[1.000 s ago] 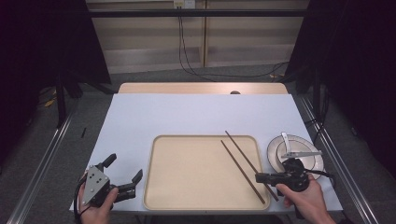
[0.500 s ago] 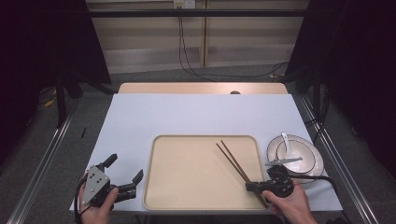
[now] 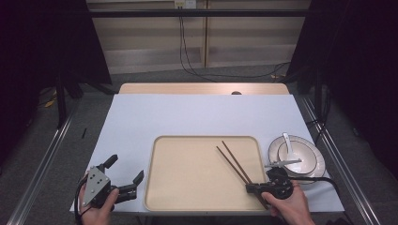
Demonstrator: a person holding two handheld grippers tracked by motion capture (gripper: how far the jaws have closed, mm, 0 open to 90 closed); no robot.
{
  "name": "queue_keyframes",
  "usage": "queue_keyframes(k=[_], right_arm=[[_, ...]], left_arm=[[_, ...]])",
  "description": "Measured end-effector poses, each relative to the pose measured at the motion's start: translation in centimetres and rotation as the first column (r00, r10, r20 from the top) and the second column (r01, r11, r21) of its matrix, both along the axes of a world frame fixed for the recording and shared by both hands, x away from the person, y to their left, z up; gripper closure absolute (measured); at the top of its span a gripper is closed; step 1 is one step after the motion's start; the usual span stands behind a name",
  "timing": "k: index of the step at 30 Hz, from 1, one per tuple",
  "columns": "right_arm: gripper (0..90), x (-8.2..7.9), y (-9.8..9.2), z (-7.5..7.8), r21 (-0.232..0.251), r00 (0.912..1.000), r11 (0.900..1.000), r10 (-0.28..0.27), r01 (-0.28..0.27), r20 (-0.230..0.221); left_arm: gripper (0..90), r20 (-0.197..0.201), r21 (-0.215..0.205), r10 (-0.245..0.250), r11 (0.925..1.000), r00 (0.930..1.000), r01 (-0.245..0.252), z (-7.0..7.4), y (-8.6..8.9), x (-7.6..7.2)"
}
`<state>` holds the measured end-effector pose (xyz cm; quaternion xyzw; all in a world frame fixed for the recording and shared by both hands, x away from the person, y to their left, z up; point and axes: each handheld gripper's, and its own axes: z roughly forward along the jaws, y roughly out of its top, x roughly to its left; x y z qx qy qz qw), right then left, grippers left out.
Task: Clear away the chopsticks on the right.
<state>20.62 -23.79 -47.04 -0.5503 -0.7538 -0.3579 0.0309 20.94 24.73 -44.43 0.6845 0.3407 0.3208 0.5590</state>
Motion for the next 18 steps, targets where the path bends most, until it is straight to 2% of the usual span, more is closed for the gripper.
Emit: queue_keyframes(k=[11,15,18], right_arm=[[83.5,0.02,0.06,-0.05,0.007,1.0,1.0,0.006,-0.006,0.007],[83.7,0.43,0.08,-0.03,0.002,0.9999,1.0,-0.006,0.006,0.013],[83.4,0.65,0.14,-0.07,0.0,0.9996,1.0,-0.019,0.019,0.019]], left_arm=[[1.4,-0.001,0.001,-0.001,1.0,1.0,0.001,0.0,0.04,0.04],[1.6,0.002,0.01,0.005,0.9999,1.0,-0.005,0.02,0.09,0.05],[1.6,-0.003,0.001,0.007,1.0,1.0,-0.007,-0.02,0.09,0.05]])
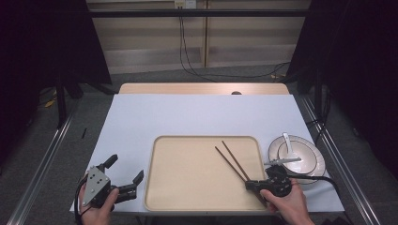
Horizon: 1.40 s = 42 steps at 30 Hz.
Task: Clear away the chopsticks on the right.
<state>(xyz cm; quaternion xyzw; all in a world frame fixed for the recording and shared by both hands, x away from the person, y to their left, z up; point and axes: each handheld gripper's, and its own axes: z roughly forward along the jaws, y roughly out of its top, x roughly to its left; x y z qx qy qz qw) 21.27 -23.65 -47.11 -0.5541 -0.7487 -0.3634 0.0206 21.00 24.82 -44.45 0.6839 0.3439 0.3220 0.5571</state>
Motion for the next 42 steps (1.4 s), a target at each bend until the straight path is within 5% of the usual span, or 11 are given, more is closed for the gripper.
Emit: queue_keyframes(k=[10,15,21,24,26,28,31,36,42], right_arm=[[64.3,-0.1,0.0,0.1,0.025,0.9991,0.999,0.038,-0.038,0.021],[53.4,-0.4,-0.6,0.9,0.045,0.9925,0.995,0.085,-0.089,0.088],[32.3,-0.7,-2.2,2.6,0.051,0.9657,0.987,0.136,-0.151,0.221],[11.0,-0.5,-3.0,3.2,0.033,0.9596,0.985,0.155,-0.168,0.234],[9.3,-0.6,-3.7,3.6,0.033,0.9527,0.984,0.158,-0.172,0.26],[0.9,-0.7,-4.4,4.2,0.021,0.9348,0.98,0.182,-0.197,0.305],[2.0,-1.0,-5.6,4.7,-0.008,0.9195,0.982,0.179,-0.188,0.35],[2.0,-1.7,-7.9,4.8,-0.038,0.9061,0.992,0.129,-0.124,0.403],[1.4,-3.1,-10.9,5.3,-0.033,0.8582,0.998,0.056,-0.046,0.51]], left_arm=[[1.6,-0.003,-0.002,-0.003,1.0,1.0,0.003,0.0,0.0,0.0],[1.6,-0.004,-0.004,-0.001,1.0,1.0,0.001,0.0,0.0,0.0],[1.6,-0.004,-0.001,-0.007,1.0,1.0,0.007,0.0,0.0,-0.1],[1.6,-0.012,-0.009,-0.011,0.9999,0.9999,0.01,0.0,-0.1,-0.1],[1.5,-0.015,-0.013,-0.009,0.9999,0.9998,0.009,0.0,0.0,-0.1],[1.5,-0.023,-0.015,-0.01,0.9998,0.9997,0.009,0.0,0.0,-0.2],[1.6,-0.028,-0.014,-0.007,0.9999,0.9996,0.006,0.0,-0.1,-0.3],[1.6,-0.039,-0.019,-0.011,0.9998,0.9992,0.01,0.0,-0.1,-0.4],[1.5,-0.047,-0.012,-0.017,0.9998,0.9987,0.016,0.1,-0.3,-0.8]])
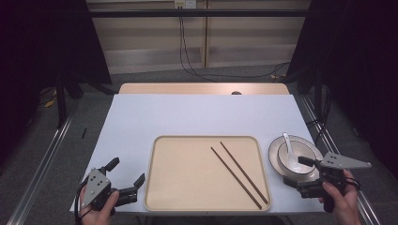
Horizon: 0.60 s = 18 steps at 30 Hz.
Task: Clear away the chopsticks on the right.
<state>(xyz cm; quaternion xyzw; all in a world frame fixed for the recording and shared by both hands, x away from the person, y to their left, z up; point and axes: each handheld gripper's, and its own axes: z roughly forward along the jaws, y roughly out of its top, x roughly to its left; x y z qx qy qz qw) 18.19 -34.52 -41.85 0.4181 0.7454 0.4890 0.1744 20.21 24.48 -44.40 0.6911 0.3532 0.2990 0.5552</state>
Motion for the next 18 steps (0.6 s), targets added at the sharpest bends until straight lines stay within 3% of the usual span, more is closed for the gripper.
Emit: queue_keyframes(k=[3,9,13,18], right_arm=[[1.1,-0.7,-1.2,0.2,0.008,0.9993,1.0,-0.021,0.02,0.031],[0.4,-2.2,-2.1,-1.0,-0.049,0.9897,0.997,-0.057,0.064,0.131],[0.2,-3.1,-2.7,-1.1,0.003,0.9854,0.996,-0.087,0.087,0.147],[0.0,-4.0,-3.5,-1.7,0.016,0.9761,0.991,-0.13,0.129,0.174]], left_arm=[[1.5,0.0,0.004,-0.004,1.0,1.0,0.004,0.0,0.0,-0.2],[1.5,-0.014,0.008,-0.012,0.9999,0.9998,0.012,0.0,-0.1,-0.7],[1.5,-0.015,-0.002,-0.01,0.9999,0.9998,0.01,0.0,0.0,-1.2],[1.7,-0.015,-0.02,-0.002,0.9998,0.9999,0.001,0.0,0.1,-1.2]])
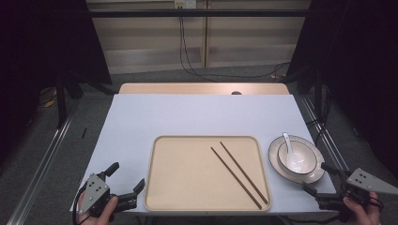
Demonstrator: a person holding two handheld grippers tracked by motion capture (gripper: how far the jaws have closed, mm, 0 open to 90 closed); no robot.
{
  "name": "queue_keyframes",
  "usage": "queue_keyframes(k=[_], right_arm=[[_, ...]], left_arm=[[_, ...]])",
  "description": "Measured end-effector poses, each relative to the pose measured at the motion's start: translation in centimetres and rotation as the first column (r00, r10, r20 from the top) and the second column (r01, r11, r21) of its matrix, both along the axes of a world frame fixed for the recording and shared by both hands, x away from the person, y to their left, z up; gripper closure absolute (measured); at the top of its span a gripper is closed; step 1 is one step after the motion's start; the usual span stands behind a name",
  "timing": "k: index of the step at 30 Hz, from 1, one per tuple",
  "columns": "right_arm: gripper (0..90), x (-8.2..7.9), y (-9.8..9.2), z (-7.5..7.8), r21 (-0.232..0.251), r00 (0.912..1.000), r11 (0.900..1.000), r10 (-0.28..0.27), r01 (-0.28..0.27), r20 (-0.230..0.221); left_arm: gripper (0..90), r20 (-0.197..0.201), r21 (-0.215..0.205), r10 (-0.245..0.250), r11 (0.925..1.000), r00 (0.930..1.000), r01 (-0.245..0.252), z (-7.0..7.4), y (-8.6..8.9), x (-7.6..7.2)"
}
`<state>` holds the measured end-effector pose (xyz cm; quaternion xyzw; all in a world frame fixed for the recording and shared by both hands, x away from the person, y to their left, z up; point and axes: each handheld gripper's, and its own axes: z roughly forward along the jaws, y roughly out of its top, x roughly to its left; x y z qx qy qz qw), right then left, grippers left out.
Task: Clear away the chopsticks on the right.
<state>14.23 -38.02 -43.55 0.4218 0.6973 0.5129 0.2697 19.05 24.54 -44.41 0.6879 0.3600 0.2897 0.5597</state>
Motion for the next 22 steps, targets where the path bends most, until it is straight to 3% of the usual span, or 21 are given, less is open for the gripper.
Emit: queue_keyframes(k=[5,8,11,14,22], right_arm=[[0.0,-0.5,-0.5,-0.6,0.035,0.9999,0.999,-0.015,0.015,0.003],[0.0,-0.8,-1.4,-1.0,0.042,0.9986,0.998,-0.053,0.052,0.009],[0.0,-0.9,-1.7,-1.2,0.019,0.9971,0.997,-0.075,0.075,0.014],[0.0,-0.7,-1.4,-1.4,0.018,0.9987,0.999,-0.051,0.05,0.011],[0.4,-0.6,-1.4,-1.5,0.028,0.9985,0.998,-0.055,0.055,0.004]], left_arm=[[1.1,0.022,0.008,-0.017,0.9998,0.9996,0.017,0.0,0.4,0.1],[0.9,0.02,0.006,-0.011,0.9999,0.9997,0.011,0.0,0.5,0.2],[0.9,0.022,0.01,-0.013,0.9999,0.9997,0.012,0.0,0.5,0.2],[0.9,0.02,0.008,-0.008,0.9999,0.9998,0.008,0.0,0.6,0.3],[0.8,0.009,0.01,-0.016,0.9998,0.9998,0.016,-0.1,0.6,0.5]])
